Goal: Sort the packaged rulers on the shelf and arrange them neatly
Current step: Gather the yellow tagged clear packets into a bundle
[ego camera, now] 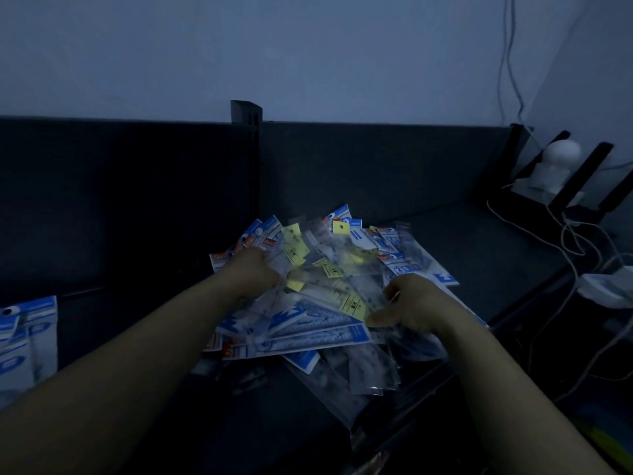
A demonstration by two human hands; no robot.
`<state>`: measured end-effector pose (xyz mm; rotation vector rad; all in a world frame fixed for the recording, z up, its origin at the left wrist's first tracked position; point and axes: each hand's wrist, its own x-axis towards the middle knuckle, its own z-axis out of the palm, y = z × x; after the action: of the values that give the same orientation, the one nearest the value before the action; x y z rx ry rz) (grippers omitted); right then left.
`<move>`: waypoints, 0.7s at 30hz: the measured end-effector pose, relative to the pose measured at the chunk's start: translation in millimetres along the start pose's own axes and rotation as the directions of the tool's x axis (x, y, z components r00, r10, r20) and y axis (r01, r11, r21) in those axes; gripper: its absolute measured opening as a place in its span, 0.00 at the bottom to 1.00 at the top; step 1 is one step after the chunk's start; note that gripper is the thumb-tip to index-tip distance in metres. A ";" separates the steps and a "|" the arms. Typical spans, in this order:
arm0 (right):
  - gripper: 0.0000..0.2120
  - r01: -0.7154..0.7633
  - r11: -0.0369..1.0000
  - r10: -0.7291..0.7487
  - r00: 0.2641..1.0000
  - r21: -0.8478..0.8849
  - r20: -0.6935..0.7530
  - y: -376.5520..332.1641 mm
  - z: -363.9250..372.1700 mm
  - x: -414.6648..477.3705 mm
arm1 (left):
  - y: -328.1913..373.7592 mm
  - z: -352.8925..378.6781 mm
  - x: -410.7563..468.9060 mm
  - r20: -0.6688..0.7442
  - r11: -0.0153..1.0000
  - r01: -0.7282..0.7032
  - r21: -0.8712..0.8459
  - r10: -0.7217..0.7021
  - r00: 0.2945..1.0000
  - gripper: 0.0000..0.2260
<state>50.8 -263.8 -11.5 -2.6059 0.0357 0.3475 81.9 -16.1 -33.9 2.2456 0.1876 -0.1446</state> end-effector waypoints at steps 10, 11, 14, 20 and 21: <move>0.09 0.055 0.998 -0.056 0.998 0.013 0.031 11.8 -36.0 -23.4 | -6.7 -9.5 2.2 -0.047 0.989 -0.041 -0.139 0.034 0.998 0.11; 0.08 0.059 0.998 -0.060 0.998 0.025 0.015 12.4 -37.8 -25.9 | -6.6 -10.0 2.5 -0.045 0.989 -0.035 -0.146 0.029 0.999 0.12; 0.07 0.049 0.989 -0.050 0.999 0.141 0.005 11.7 -39.7 -34.7 | -1.7 -13.4 1.2 -0.026 0.986 -0.033 -0.162 0.030 0.999 0.07; 0.14 -0.075 0.997 0.072 0.979 -0.012 -0.188 15.4 -40.1 -48.5 | 6.8 -16.3 -0.4 0.056 0.949 -0.012 -0.316 0.031 0.998 0.06; 0.10 -0.084 0.996 0.081 0.978 -0.009 -0.191 14.8 -40.4 -52.2 | 7.9 -16.2 -1.2 0.057 0.956 -0.025 -0.292 0.044 0.997 0.04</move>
<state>8.6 -298.5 28.4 -2.6513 0.2082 0.1264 82.9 -8.6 -17.5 1.9466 0.1268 -0.1575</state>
